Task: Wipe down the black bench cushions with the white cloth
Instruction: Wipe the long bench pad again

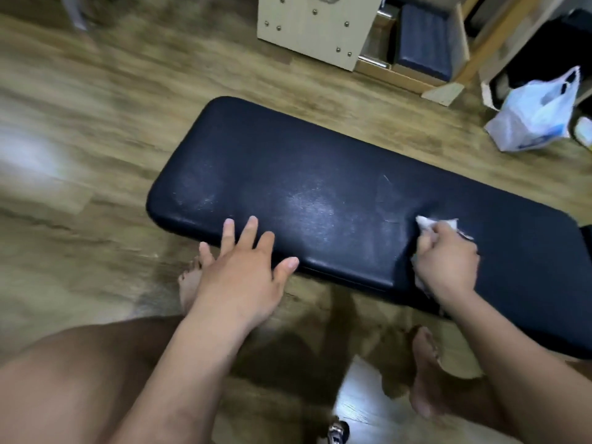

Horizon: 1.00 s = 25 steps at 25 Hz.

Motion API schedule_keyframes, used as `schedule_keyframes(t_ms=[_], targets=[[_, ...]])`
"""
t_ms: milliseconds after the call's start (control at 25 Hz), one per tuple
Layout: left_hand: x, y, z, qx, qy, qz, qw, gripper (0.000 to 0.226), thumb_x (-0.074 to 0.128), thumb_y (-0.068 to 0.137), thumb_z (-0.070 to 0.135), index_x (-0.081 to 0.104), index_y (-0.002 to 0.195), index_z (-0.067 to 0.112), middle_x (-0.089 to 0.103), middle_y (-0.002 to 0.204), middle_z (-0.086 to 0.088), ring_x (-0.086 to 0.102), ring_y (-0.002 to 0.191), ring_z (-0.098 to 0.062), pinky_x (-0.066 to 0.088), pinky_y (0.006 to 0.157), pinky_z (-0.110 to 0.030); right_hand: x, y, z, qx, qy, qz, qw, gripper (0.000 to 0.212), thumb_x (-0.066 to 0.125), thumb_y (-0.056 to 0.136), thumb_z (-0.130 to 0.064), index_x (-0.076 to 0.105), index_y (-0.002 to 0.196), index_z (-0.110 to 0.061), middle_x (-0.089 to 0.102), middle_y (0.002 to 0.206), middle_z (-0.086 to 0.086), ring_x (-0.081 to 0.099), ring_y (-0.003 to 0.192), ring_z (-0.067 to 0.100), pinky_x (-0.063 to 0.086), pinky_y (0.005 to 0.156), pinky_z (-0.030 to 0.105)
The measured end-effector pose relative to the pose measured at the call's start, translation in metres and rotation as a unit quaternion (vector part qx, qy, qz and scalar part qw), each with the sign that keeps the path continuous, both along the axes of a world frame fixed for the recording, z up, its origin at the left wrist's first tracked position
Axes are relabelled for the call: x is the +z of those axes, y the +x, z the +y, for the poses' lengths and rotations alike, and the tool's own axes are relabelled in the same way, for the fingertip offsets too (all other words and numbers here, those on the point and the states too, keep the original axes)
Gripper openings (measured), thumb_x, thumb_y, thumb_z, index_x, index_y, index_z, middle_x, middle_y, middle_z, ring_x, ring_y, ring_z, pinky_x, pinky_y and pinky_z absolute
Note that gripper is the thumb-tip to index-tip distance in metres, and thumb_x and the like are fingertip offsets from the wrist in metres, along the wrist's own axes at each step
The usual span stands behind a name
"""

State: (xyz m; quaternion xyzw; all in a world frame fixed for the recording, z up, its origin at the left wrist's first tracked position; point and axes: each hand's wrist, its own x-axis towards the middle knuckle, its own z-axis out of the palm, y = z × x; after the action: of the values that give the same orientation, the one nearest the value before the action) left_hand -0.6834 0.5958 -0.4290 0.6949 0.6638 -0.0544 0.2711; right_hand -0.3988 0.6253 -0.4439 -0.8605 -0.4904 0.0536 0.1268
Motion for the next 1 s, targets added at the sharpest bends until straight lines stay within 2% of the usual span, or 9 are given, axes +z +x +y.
schedule_keyframes(t_ms=[320, 400, 440, 480, 560, 600, 680, 800, 1000], targets=[[-0.051, -0.017, -0.012, -0.055, 0.041, 0.002, 0.998, 0.083, 0.037, 0.098, 0.054, -0.011, 0.155, 0.019, -0.029, 0.159, -0.014, -0.030, 0.145, -0.033, -0.004, 0.113, -0.071, 0.002, -0.278, 0.091, 0.299, 0.002, 0.072, 0.952, 0.024, 0.043, 0.098, -0.028, 0.061, 0.099, -0.012, 0.066, 0.103, 0.019, 0.058, 0.100, 0.039, 0.041, 0.079, 0.038], [-0.142, -0.052, 0.004, 0.013, -0.010, 0.015, 1.000, 0.089, 0.042, 0.094, 0.052, -0.013, 0.141, 0.001, 0.004, 0.162, -0.014, 0.002, 0.148, -0.041, 0.006, 0.112, -0.074, -0.001, -0.344, 0.106, 0.380, -0.055, 0.072, 0.921, 0.021, 0.043, 0.094, -0.019, 0.061, 0.102, -0.013, 0.063, 0.110, 0.017, 0.057, 0.100, 0.037, 0.038, 0.070, 0.034], [-0.202, -0.075, 0.010, 0.083, 0.014, 0.001, 0.996, 0.045, 0.044, 0.094, 0.049, 0.014, 0.113, 0.021, 0.027, 0.154, -0.010, 0.027, 0.141, -0.039, 0.021, 0.111, -0.069, 0.000, -0.370, 0.106, 0.420, -0.087, 0.063, 0.901, 0.021, 0.042, 0.092, -0.015, 0.061, 0.101, -0.013, 0.062, 0.112, 0.015, 0.056, 0.096, 0.036, 0.037, 0.068, 0.032], [-0.272, -0.092, 0.017, 0.146, -0.048, -0.014, 0.988, 0.055, 0.043, 0.096, 0.041, 0.023, 0.144, 0.023, 0.039, 0.144, -0.008, 0.041, 0.130, -0.034, 0.033, 0.106, -0.059, 0.000, -0.386, 0.106, 0.451, -0.109, 0.045, 0.885, 0.020, 0.043, 0.090, -0.010, 0.061, 0.098, -0.013, 0.062, 0.112, 0.014, 0.056, 0.093, 0.034, 0.038, 0.066, 0.032], [-0.431, -0.107, 0.030, 0.175, 0.001, -0.083, 0.981, 0.044, 0.044, 0.098, 0.031, 0.033, 0.139, 0.019, 0.047, 0.130, -0.006, 0.051, 0.118, -0.027, 0.043, 0.093, -0.048, 0.001, -0.393, 0.104, 0.476, -0.112, 0.007, 0.872, 0.020, 0.045, 0.089, -0.007, 0.062, 0.097, -0.011, 0.062, 0.107, 0.011, 0.057, 0.092, 0.033, 0.039, 0.064, 0.032], [-0.440, -0.110, 0.030, 0.192, 0.034, -0.117, 0.974, 0.044, 0.047, 0.097, 0.033, 0.035, 0.137, 0.019, 0.048, 0.124, -0.005, 0.055, 0.114, -0.027, 0.044, 0.087, -0.048, 0.004, -0.386, 0.100, 0.479, -0.102, -0.007, 0.872, 0.021, 0.046, 0.089, -0.007, 0.063, 0.102, -0.011, 0.060, 0.102, 0.010, 0.058, 0.091, 0.033, 0.039, 0.064, 0.033], [-0.309, -0.092, 0.024, 0.191, 0.063, -0.025, 0.979, 0.064, 0.047, 0.095, 0.047, 0.024, 0.147, 0.019, 0.042, 0.128, -0.004, 0.052, 0.123, -0.033, 0.041, 0.089, -0.052, 0.011, -0.362, 0.099, 0.484, -0.076, -0.037, 0.871, 0.025, 0.049, 0.086, -0.006, 0.063, 0.106, -0.013, 0.054, 0.095, 0.009, 0.057, 0.087, 0.033, 0.037, 0.064, 0.034], [-0.080, -0.024, 0.000, 0.014, 0.037, -0.025, 0.999, 0.071, 0.048, 0.097, 0.043, 0.013, 0.155, 0.025, 0.009, 0.159, -0.009, 0.008, 0.148, -0.034, 0.018, 0.117, -0.057, 0.013, -0.286, 0.115, 0.430, -0.060, -0.058, 0.899, 0.026, 0.044, 0.090, -0.012, 0.058, 0.112, -0.016, 0.057, 0.108, 0.012, 0.059, 0.097, 0.037, 0.035, 0.068, 0.035], [-0.015, 0.015, 0.002, 0.050, 0.121, -0.043, 0.990, 0.070, 0.040, 0.099, 0.051, 0.010, 0.156, 0.025, -0.009, 0.165, -0.009, -0.014, 0.150, -0.034, 0.001, 0.120, -0.057, 0.002, -0.080, 0.082, 0.267, -0.069, -0.148, 0.950, 0.022, 0.040, 0.093, -0.021, 0.050, 0.112, -0.016, 0.055, 0.101, 0.012, 0.061, 0.089, 0.041, 0.038, 0.065, 0.038]])
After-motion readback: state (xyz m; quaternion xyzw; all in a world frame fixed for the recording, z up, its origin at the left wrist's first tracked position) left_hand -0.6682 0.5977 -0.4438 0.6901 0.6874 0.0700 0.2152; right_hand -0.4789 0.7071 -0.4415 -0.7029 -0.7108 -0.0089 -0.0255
